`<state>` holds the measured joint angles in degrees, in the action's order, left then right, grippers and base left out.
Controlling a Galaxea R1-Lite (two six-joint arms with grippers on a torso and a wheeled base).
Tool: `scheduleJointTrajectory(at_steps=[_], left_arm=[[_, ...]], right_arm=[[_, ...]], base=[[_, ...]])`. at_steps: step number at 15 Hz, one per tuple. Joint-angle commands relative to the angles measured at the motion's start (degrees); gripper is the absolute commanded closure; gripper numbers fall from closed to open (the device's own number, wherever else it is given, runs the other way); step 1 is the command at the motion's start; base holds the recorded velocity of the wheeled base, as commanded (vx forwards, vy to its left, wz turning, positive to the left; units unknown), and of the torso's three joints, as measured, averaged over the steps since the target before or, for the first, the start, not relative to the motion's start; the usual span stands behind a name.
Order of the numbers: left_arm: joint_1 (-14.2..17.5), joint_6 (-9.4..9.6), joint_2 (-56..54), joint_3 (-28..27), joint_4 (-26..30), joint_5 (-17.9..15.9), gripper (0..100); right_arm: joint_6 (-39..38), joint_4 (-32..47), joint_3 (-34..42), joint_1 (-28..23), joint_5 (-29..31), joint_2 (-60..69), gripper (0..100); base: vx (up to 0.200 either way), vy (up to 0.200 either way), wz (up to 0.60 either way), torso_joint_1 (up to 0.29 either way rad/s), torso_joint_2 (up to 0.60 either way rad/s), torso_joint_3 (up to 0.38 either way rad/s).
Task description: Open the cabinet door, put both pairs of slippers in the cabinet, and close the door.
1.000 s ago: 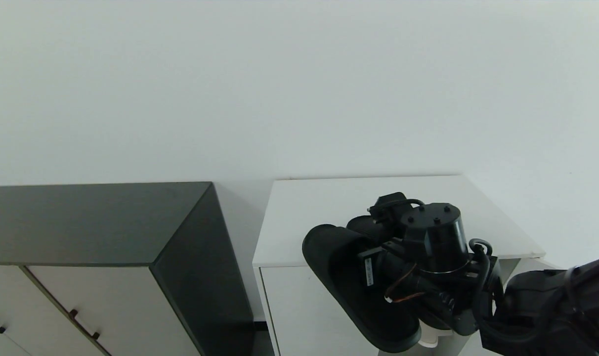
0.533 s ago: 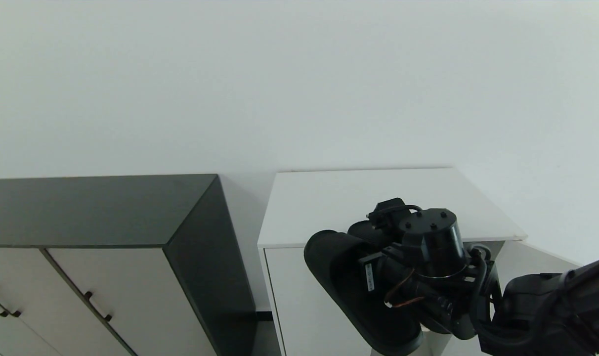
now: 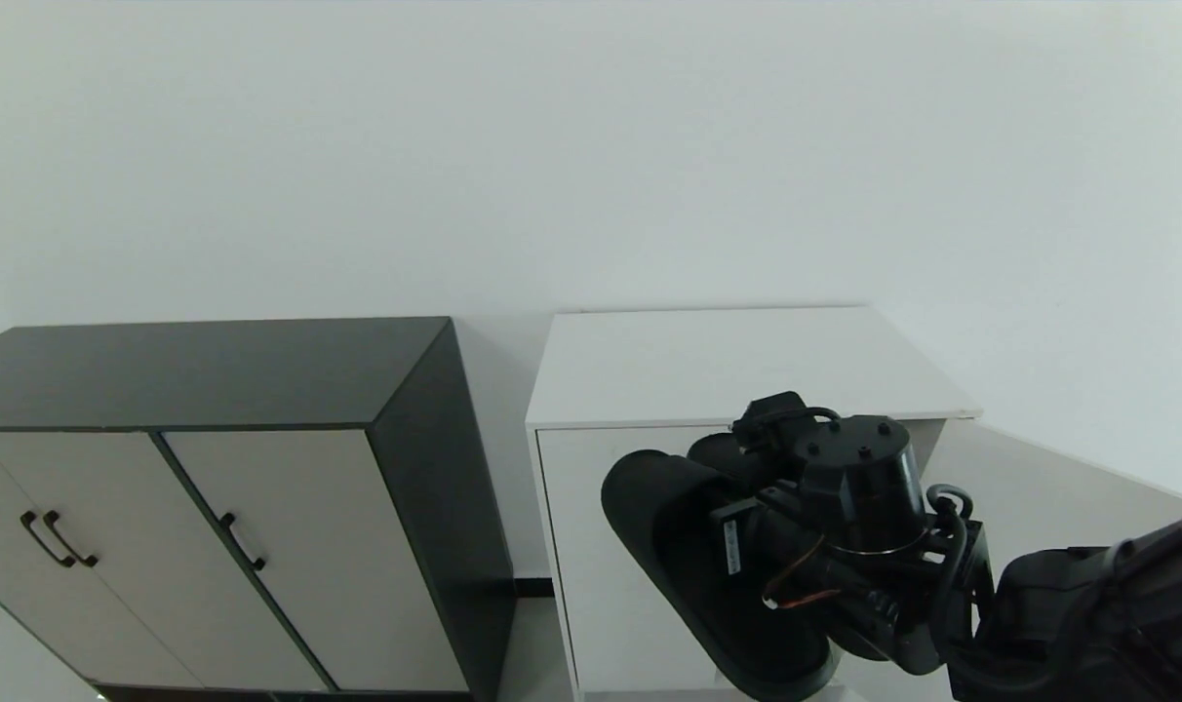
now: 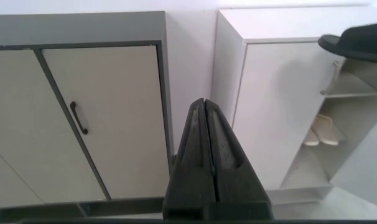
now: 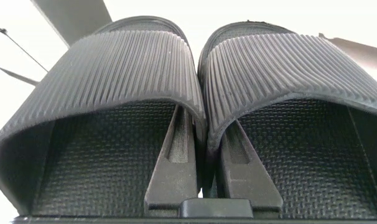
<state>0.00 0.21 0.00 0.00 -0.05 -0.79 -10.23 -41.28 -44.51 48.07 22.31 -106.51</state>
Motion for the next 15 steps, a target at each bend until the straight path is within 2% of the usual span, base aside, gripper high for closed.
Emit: scheduleJointTrajectory(at_steps=[1, 15], left_arm=[[0.0, -0.03, 0.09, 0.0, 0.05, 0.0, 100], [0.0, -0.03, 0.09, 0.0, 0.05, 0.0, 100]], right_arm=[[0.03, -0.38, 0.74, -0.08, 0.02, -0.1, 100], [0.21, -0.47, 0.91, 0.62, 0.19, 0.07, 100]], base=[[0.0, 0.0, 0.0, 0.0, 0.0, 0.0], [0.0, 0.0, 0.0, 0.0, 0.0, 0.0]])
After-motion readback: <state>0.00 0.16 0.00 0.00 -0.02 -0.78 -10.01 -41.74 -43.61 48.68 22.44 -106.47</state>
